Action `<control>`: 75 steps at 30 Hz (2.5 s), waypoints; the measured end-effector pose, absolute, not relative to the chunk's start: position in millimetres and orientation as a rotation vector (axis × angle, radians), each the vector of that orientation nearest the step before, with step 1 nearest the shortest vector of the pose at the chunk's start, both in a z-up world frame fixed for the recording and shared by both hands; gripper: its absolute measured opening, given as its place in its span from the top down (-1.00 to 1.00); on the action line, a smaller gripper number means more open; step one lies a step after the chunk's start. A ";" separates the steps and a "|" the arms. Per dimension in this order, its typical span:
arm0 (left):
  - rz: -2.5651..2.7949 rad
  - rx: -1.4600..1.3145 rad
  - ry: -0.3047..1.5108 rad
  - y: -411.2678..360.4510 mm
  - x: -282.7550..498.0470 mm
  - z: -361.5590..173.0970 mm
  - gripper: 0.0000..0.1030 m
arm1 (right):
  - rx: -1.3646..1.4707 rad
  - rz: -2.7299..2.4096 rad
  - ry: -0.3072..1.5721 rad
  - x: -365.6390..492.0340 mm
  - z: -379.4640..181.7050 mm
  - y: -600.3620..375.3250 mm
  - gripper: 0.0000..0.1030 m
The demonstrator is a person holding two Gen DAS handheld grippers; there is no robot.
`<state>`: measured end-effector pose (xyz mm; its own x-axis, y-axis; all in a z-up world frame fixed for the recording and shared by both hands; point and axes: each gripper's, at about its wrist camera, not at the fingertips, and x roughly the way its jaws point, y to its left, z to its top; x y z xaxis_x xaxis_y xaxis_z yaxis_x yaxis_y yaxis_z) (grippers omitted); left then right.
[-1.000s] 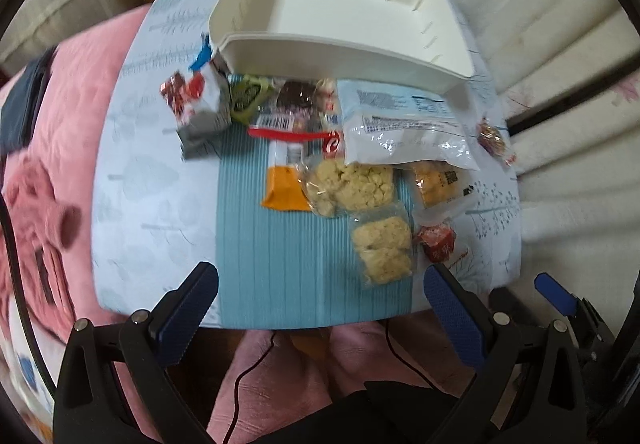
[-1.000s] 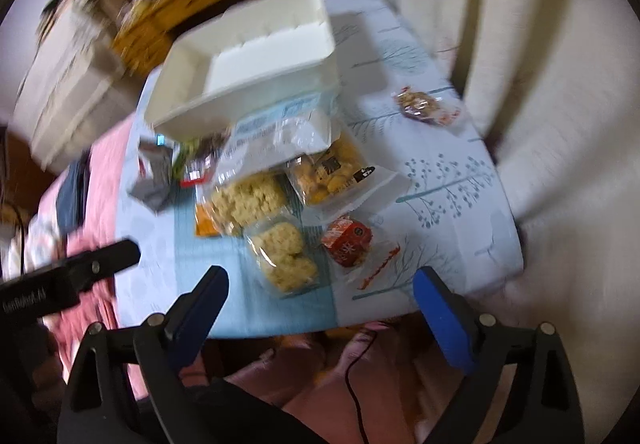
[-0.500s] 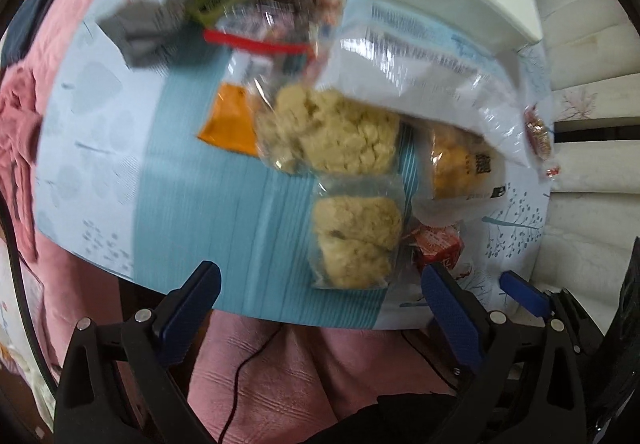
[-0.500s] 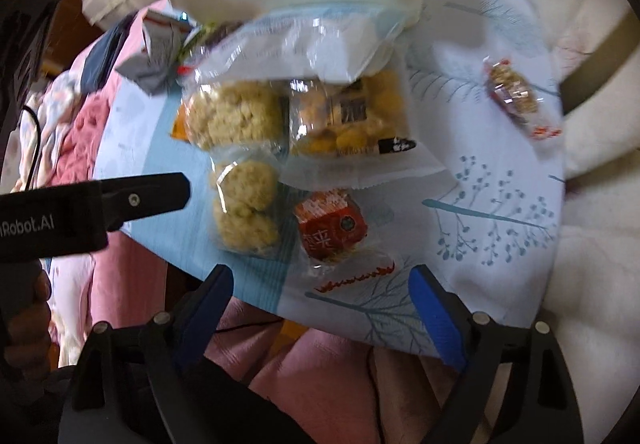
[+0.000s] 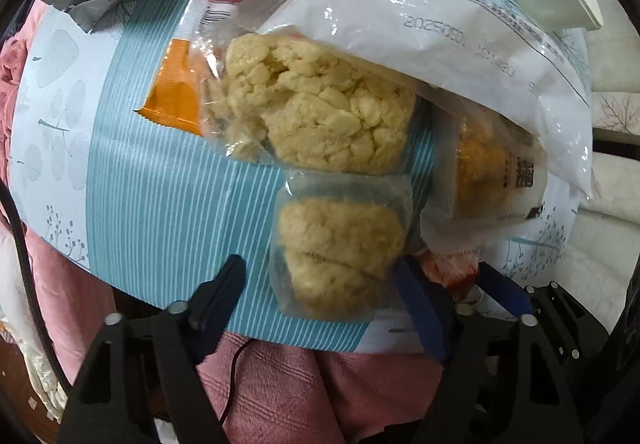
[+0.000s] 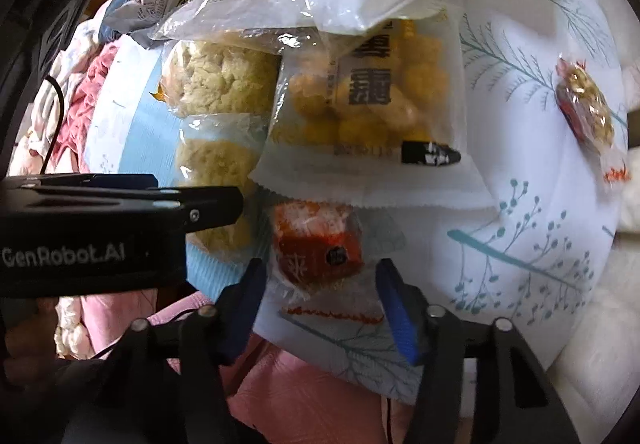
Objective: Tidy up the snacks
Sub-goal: 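Grasp the clear crumbly-cookie bag with left tool while right tool grasps the red candy, then carry the cookie bag into the basket and open left tool while right tool drops the candy in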
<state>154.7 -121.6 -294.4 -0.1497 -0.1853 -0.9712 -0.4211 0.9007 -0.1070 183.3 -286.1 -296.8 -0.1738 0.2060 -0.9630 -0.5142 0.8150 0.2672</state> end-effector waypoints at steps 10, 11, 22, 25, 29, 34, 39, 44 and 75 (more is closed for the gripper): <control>0.202 -0.536 1.743 -131.5 170.1 -304.8 0.07 | -0.226 0.737 1.675 193.1 -302.6 -283.4 0.06; 0.205 -0.534 1.745 -130.3 168.3 -301.1 0.08 | -0.214 0.742 1.688 193.9 -304.0 -284.9 0.06; 0.271 -0.602 1.731 -91.8 146.6 -274.0 0.09 | 0.012 0.842 1.827 187.4 -298.8 -292.6 0.07; 0.278 -0.620 1.720 -77.9 142.7 -260.9 0.09 | 0.029 0.884 1.814 183.8 -287.5 -279.5 0.07; 0.271 -0.633 1.702 -57.7 141.9 -238.1 0.09 | 0.041 0.914 1.768 184.7 -268.4 -263.1 0.07; 0.225 -0.606 1.658 -43.3 150.0 -204.1 0.09 | 0.053 0.911 1.693 192.7 -243.4 -240.2 0.06; 0.182 -0.550 1.593 -12.8 166.9 -161.1 0.09 | 0.101 0.916 1.603 207.0 -211.4 -227.8 0.06; 0.153 -0.440 1.518 15.1 193.1 -118.3 0.09 | 0.150 0.891 1.501 223.1 -179.3 -208.3 0.06; -0.135 -0.156 1.309 25.4 350.5 -108.8 0.08 | 0.385 0.302 1.234 328.7 -170.1 -233.7 0.01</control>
